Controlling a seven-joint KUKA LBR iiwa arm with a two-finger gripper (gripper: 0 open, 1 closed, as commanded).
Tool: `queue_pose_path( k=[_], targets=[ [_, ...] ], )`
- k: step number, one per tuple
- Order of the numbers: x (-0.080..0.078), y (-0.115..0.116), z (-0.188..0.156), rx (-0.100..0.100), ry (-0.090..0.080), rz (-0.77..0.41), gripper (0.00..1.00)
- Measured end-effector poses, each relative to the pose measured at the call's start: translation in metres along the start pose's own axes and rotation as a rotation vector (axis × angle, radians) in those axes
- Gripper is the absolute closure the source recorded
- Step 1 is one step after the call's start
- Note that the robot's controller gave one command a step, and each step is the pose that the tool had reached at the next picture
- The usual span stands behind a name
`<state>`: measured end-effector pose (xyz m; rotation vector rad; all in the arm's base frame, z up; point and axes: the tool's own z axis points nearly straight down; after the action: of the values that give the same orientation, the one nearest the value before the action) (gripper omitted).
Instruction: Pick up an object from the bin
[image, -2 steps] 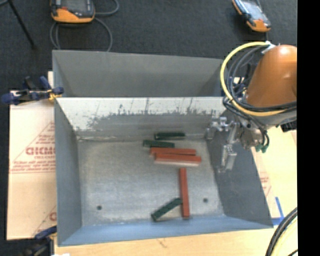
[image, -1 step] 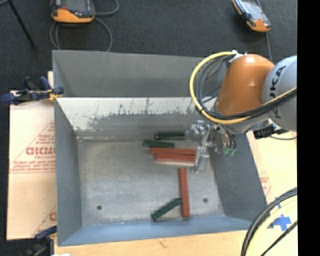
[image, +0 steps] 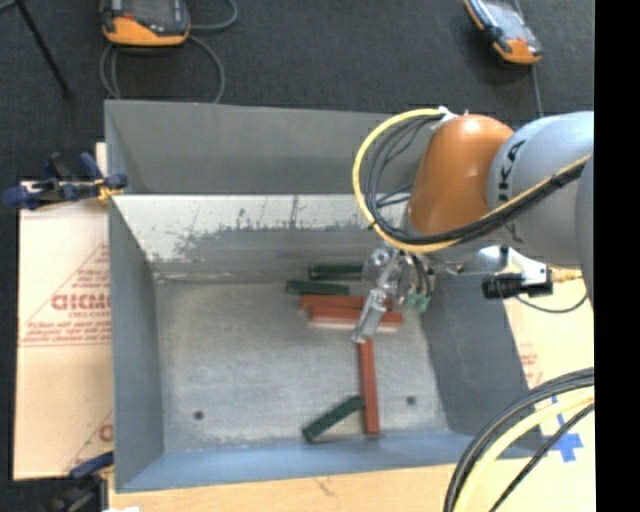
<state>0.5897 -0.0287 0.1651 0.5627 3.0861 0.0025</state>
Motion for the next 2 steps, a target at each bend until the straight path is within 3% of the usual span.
queue_pose_path(
  k=[1, 2],
  targets=[
    [-0.024, 0.019, 0.012, 0.0, -0.001, 0.053, 0.0],
    [-0.026, 0.037, 0.084, -0.002, -0.004, 0.126, 0.0]
  ],
)
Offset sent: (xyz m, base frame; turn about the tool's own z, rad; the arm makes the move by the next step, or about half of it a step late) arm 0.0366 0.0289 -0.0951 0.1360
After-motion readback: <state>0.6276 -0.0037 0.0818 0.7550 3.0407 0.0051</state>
